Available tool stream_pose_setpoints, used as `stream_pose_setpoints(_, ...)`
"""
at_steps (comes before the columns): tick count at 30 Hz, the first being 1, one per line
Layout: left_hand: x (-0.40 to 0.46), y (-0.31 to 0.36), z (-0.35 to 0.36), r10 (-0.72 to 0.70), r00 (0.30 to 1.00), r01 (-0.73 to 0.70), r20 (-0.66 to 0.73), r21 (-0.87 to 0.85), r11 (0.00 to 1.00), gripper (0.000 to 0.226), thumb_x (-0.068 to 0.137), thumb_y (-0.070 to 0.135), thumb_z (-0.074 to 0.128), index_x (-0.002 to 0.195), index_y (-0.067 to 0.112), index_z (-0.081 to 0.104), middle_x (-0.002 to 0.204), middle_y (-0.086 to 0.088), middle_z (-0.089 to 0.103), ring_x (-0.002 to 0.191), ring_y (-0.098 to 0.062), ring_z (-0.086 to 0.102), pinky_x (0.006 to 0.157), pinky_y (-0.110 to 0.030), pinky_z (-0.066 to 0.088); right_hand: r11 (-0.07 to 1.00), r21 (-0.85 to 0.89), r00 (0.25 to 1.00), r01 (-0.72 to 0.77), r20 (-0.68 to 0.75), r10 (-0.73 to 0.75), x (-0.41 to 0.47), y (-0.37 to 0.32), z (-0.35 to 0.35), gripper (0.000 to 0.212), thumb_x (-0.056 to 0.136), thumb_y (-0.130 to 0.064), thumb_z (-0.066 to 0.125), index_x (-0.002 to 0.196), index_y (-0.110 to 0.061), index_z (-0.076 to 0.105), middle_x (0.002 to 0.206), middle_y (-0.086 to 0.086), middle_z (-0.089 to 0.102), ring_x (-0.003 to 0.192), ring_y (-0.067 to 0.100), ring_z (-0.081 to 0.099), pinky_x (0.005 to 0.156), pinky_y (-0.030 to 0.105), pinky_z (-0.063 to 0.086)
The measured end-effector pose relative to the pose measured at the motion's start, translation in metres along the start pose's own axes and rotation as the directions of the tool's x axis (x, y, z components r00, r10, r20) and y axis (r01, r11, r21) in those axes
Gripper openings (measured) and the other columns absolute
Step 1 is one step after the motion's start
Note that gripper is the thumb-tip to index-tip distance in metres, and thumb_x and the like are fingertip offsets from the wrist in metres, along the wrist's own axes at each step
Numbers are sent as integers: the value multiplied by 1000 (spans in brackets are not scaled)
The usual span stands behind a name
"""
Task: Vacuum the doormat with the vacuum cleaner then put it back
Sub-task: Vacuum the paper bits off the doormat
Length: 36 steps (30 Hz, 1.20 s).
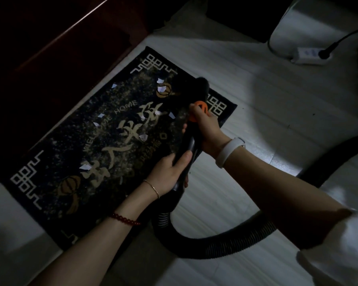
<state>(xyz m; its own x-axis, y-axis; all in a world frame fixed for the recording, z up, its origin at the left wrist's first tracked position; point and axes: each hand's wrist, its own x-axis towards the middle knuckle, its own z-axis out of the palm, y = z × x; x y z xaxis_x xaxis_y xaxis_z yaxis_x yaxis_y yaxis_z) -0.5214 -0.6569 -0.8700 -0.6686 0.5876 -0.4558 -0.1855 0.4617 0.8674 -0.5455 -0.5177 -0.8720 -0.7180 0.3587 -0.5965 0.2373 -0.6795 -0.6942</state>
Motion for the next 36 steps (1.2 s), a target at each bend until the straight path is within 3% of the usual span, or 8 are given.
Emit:
stream_pose_setpoints(6,22,8,-27,46,994,-41,-101,50,998,43,97,35,36,132,12,48,117,10,51,117,-6,46,88,-2,29,989,-147,1000,1,-26,-5,25,-11,37,25,90,-24,58,97,-1,50,69,12,57,48,19,56,51,31,51)
stream_pose_setpoints(9,23,2,-20,-14,999,16,-33,83,996,35,97,36,38,115,15,59,103,5,58,97,-2,53,67,7,34,995,-86,998,-48,-38,45,21,-6,23,23,92,-23,55,91,-1,50,63,11,54,41,17,53,44,24,50)
stream_pose_setpoints(12,15,-3,-6,-36,999,36,-12,63,997,31,95,39,42,80,17,57,73,-2,60,59,2,58,58,-7,45,998,-23,997,-57,-43,56,8,1,9,24,92,-25,54,87,-2,51,64,11,52,40,14,53,43,22,50)
stream_pose_setpoints(15,8,-13,5,-58,998,57,11,88,994,40,91,50,43,72,17,54,67,-7,63,65,-20,63,74,-35,52,996,-75,997,-42,-71,37,-6,3,-2,27,92,-27,55,94,-1,53,67,11,54,42,13,56,45,20,52)
stream_pose_setpoints(19,-2,-17,10,-145,987,134,67,145,980,52,91,55,32,94,13,63,98,-16,67,99,-30,63,93,-35,45,986,-160,997,-55,-70,44,-18,5,-10,31,91,-26,56,106,1,52,73,10,56,51,16,56,46,21,52)
stream_pose_setpoints(23,-2,-37,-13,-40,998,62,-49,646,761,53,99,42,21,139,12,38,147,-9,35,135,-23,29,108,-26,18,976,-213,992,-52,-125,25,-17,-1,-11,28,92,-24,55,107,-2,48,73,9,53,55,18,54,42,20,50)
stream_pose_setpoints(28,-1,-81,-17,-134,978,-122,161,958,261,78,88,61,34,145,36,-13,156,1,-18,143,-31,-17,111,-58,-5,947,-317,981,-53,-196,-11,-16,1,-24,29,89,-28,58,107,-5,53,81,8,59,62,17,60,51,26,51)
stream_pose_setpoints(36,4,-97,-10,-69,975,-193,212,956,222,76,70,65,25,137,31,33,143,-7,46,131,-34,36,100,-60,33,823,-568,966,30,-194,-169,-21,2,-36,50,86,-25,61,130,-14,41,113,12,56,98,29,60,83,41,54)
